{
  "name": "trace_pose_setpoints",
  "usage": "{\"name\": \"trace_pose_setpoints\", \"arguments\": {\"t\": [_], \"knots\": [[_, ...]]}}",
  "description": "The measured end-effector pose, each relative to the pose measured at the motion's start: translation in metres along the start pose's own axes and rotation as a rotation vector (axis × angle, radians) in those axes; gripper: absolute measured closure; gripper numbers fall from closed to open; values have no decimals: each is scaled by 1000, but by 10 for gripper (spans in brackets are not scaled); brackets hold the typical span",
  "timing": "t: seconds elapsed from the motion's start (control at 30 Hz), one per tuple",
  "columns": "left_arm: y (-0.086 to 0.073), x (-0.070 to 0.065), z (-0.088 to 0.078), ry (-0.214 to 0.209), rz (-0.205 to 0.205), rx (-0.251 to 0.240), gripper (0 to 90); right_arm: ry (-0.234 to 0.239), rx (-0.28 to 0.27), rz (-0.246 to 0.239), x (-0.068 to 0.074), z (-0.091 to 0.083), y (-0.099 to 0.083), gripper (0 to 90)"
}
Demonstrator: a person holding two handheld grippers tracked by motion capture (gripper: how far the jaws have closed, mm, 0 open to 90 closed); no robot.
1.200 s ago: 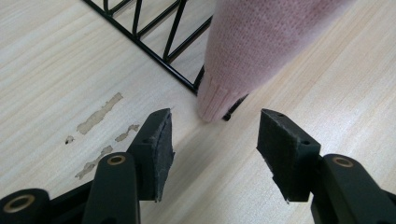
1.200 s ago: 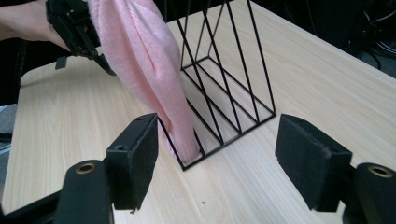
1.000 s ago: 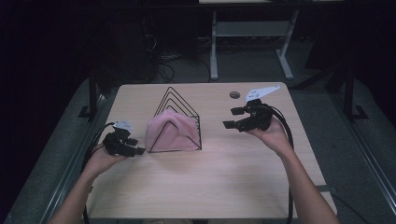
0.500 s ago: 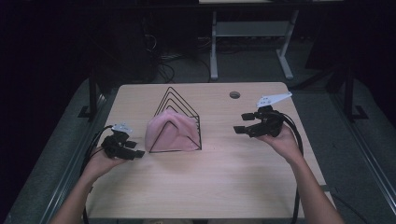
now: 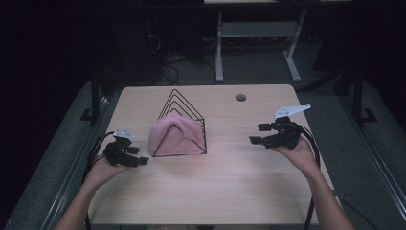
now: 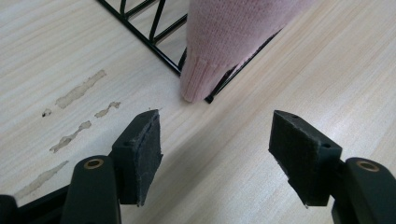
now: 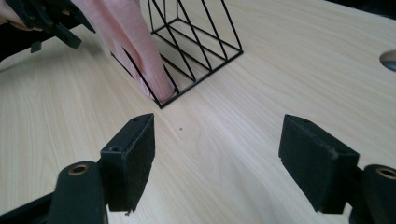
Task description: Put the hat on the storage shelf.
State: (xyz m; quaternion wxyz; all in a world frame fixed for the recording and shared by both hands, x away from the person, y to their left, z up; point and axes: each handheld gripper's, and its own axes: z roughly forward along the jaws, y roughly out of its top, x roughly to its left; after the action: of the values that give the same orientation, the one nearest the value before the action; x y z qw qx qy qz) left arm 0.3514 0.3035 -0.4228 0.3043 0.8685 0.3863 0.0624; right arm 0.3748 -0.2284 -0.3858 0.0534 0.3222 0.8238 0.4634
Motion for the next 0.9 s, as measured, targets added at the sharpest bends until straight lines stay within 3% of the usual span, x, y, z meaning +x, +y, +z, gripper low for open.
{"name": "trace_pose_setpoints", "arguments": {"t": [0.6,0.9], "knots": [[-17,-4,-5,6,-50,-71,314,-45,2,64,-5,-17,-46,260],[-27,-11,-2,9,-46,-72,301,-61,-4,89,-4,-26,-69,261]]}}
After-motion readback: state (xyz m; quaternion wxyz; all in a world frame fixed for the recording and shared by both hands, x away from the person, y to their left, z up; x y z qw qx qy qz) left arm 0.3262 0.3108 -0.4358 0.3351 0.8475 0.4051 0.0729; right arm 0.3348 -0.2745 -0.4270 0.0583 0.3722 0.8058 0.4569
